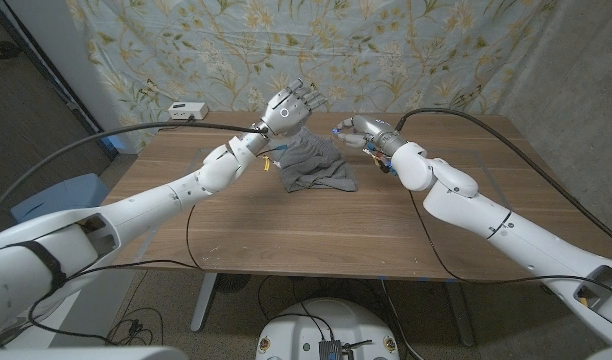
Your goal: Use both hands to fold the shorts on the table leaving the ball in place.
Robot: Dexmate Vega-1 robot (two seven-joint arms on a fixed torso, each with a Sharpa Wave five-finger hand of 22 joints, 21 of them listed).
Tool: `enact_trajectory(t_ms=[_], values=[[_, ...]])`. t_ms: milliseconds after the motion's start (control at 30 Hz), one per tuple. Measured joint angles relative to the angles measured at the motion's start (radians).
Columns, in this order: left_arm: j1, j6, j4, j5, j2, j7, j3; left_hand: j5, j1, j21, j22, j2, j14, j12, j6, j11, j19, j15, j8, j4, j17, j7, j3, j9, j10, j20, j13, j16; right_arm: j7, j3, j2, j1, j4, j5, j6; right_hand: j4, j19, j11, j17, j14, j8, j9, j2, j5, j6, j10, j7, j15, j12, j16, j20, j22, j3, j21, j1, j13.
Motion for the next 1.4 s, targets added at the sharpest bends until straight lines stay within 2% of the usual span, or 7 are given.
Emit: enact_trajectory(t_ms=[267,300,400,433,667,1233,1400], values=[[0.087,-0.039,-0.094,-0.194,0.015,-0.037,-0.105,-0.004,-0.036,-0.018,0.002,-0.006,-0.021,0.000,0.003,0.020,-0.021,0.003,0.000,0.008,0.003,0.018,-0.008,0.000,-0.009,0.021,-0.005,-0.004,-0.074,0.113,0.004,-0.073,0.015,0.105,0.027,-0.004,0.011,0.004,0.000,0.000,0.000,0.000,0.000,0.000,0.000,0.004,0.000,0.000,0.000,0.002,0.000,0.000,0.004,0.000,0.000,0.000],[0.129,-0.045,-0.128,-0.219,0.016,-0.041,-0.158,-0.004,-0.036,-0.018,0.002,-0.006,-0.023,0.000,0.001,0.021,-0.023,0.002,0.000,0.008,0.003,0.021,-0.008,0.000,-0.010,0.023,-0.005,-0.004,-0.074,0.123,0.006,-0.079,0.020,0.105,0.027,-0.004,0.011,0.004,0.000,0.000,0.000,0.000,0.000,0.000,0.000,0.004,0.000,0.000,0.000,0.004,0.000,0.000,0.004,0.000,0.000,0.000],[0.129,-0.067,-0.128,-0.318,0.016,-0.055,-0.158,-0.008,-0.044,-0.025,0.002,-0.003,-0.034,-0.006,0.000,0.030,-0.030,0.003,0.000,0.012,0.001,0.027,-0.004,0.000,-0.020,0.030,-0.005,-0.004,-0.074,0.161,0.016,-0.102,0.045,0.105,0.027,-0.004,0.011,0.004,0.000,0.000,-0.004,0.000,0.000,0.000,0.000,0.004,0.000,0.000,0.000,0.004,0.000,0.000,0.004,0.000,0.000,0.000],[0.186,-0.072,-0.165,-0.338,0.015,-0.058,-0.234,-0.008,-0.047,-0.025,0.002,-0.005,-0.036,-0.006,-0.003,0.031,-0.033,0.004,0.000,0.012,0.001,0.031,-0.004,0.000,-0.020,0.033,-0.005,-0.004,-0.134,0.167,0.018,-0.106,0.050,0.282,0.160,-0.004,0.011,0.004,0.000,0.000,-0.004,0.000,0.000,0.000,0.000,0.004,0.000,0.000,0.000,0.004,0.000,0.000,0.004,0.000,0.000,0.000],[0.264,-0.138,-0.207,-0.555,0.010,-0.098,-0.343,-0.008,-0.065,-0.042,0.002,0.002,-0.065,-0.013,-0.014,0.059,-0.054,0.008,-0.008,0.013,0.002,0.065,-0.004,0.000,-0.048,0.054,-0.005,-0.012,-0.168,0.227,0.039,-0.138,0.106,0.427,0.279,-0.008,0.007,0.010,0.003,-0.006,-0.012,0.000,0.000,0.000,-0.012,-0.002,0.007,0.006,-0.004,0.004,0.004,0.000,0.000,-0.002,0.000,0.000],[0.382,-0.332,-0.215,-0.991,-0.009,-0.229,-0.534,-0.011,-0.125,-0.083,0.007,0.004,-0.162,-0.017,-0.057,0.118,-0.113,0.010,-0.013,0.017,0.002,0.121,-0.008,-0.005,-0.101,0.100,-0.009,-0.027,-0.194,0.293,0.086,-0.185,0.196,0.663,0.453,-0.016,-0.016,0.033,0.003,-0.040,-0.026,0.003,-0.024,0.000,-0.083,-0.044,0.011,0.040,-0.022,0.004,0.027,0.000,-0.022,-0.023,-0.035,0.000],[0.382,-0.403,-0.215,-1.137,-0.009,-0.301,-0.534,-0.007,-0.150,-0.100,0.012,0.004,-0.203,-0.024,-0.084,0.132,-0.155,0.015,-0.020,0.021,0.000,0.139,-0.012,-0.005,-0.140,0.117,-0.009,-0.027,-0.194,0.306,0.103,-0.201,0.215,0.663,0.453,-0.018,-0.024,0.043,0.001,-0.047,-0.026,0.003,-0.037,0.000,-0.100,-0.055,0.014,0.047,-0.026,-0.001,0.034,0.001,-0.029,-0.031,-0.050,0.000]])
